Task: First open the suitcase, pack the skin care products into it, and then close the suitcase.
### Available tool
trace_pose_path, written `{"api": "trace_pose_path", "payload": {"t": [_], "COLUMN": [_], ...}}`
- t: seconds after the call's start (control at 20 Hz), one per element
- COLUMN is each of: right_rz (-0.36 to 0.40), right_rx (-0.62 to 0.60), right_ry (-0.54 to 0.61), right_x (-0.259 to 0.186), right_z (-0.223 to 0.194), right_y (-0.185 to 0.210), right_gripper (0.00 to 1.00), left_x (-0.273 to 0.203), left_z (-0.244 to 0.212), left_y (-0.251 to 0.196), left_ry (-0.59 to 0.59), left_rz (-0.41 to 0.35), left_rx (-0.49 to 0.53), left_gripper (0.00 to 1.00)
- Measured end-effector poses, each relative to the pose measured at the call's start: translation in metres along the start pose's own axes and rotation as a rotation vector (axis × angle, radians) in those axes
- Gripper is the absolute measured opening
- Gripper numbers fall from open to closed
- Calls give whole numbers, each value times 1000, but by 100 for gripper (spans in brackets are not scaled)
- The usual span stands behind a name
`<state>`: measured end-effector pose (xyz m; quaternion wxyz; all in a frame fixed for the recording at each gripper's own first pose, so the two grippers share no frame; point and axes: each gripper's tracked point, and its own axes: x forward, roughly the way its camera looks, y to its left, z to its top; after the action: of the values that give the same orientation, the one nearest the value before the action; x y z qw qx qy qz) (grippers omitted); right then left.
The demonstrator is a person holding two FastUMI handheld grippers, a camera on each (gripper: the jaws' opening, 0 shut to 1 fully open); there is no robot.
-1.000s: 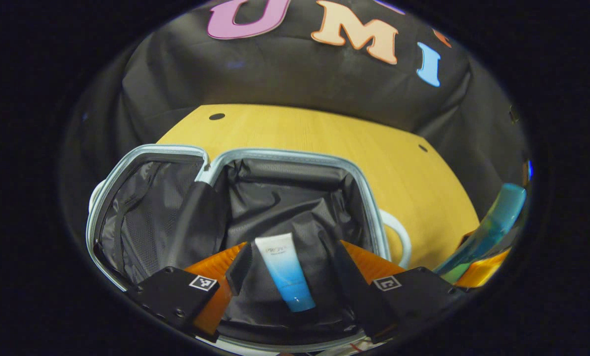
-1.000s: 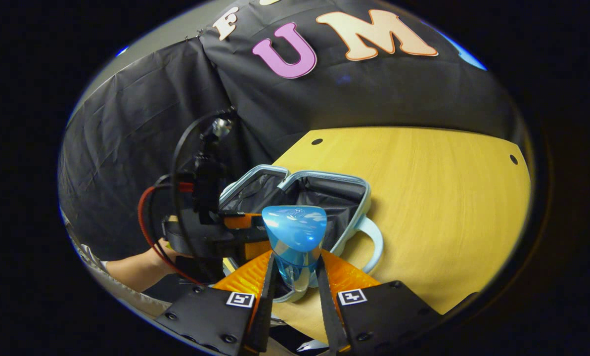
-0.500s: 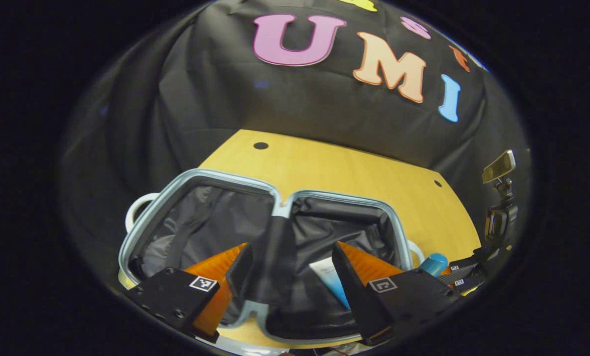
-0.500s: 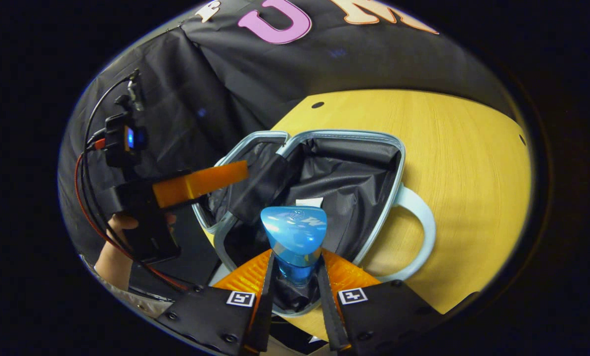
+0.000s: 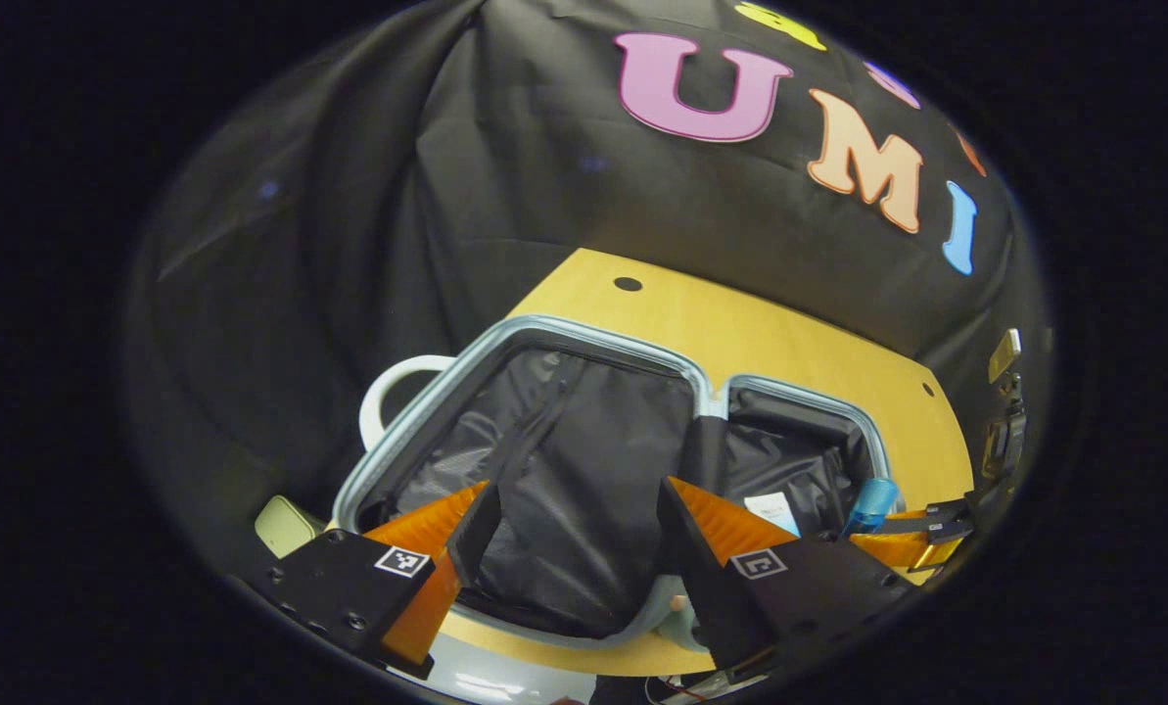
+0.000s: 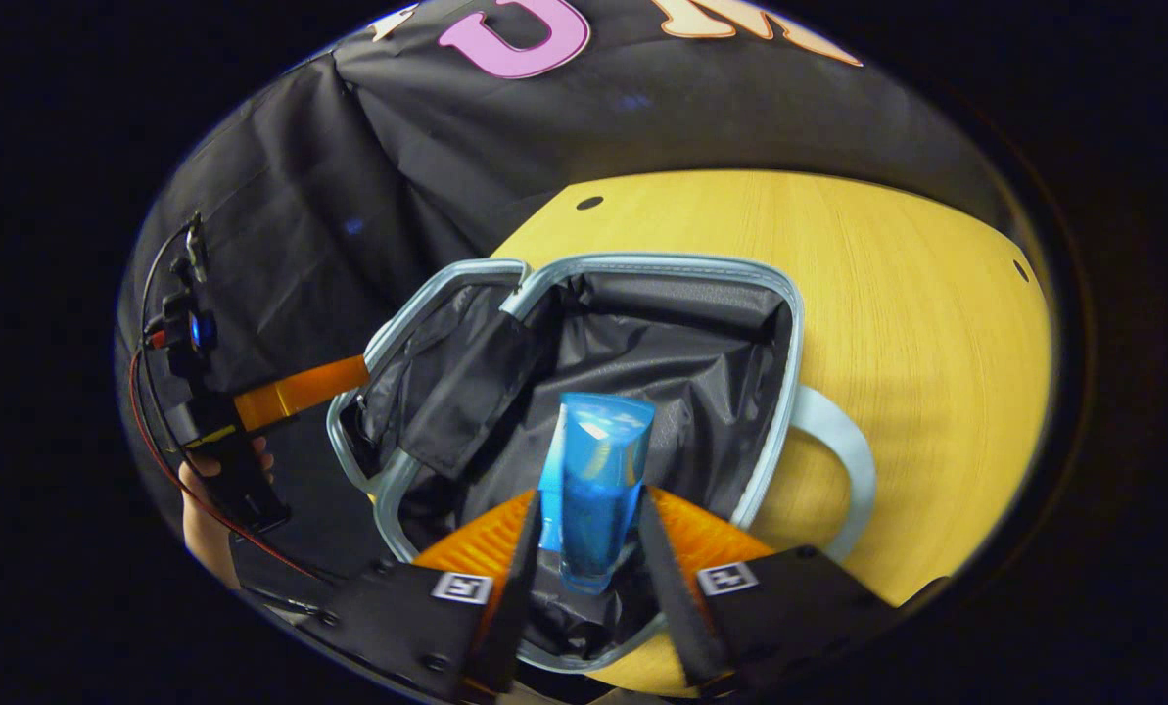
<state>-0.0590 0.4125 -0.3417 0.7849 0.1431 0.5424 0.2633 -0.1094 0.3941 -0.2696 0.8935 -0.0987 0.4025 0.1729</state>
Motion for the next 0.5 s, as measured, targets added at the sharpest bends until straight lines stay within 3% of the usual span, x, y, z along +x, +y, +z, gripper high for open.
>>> {"api": "trace_pose_path", "payload": {"t": [0.1, 0.5], "right_rz": [-2, -62], "right_rx": [-22, -71], "right_ry": [-59, -222], "right_x": [-8, -36], "right_z": [19, 63], "right_y": [3, -5], "right_gripper": [100, 98], "left_x": [0, 34], "left_z": [7, 48], "left_y": [19, 121], "left_ry": [-9, -26], "left_rz": [27, 155], "left_rx": [-14, -51], "left_gripper": [95, 95]}}
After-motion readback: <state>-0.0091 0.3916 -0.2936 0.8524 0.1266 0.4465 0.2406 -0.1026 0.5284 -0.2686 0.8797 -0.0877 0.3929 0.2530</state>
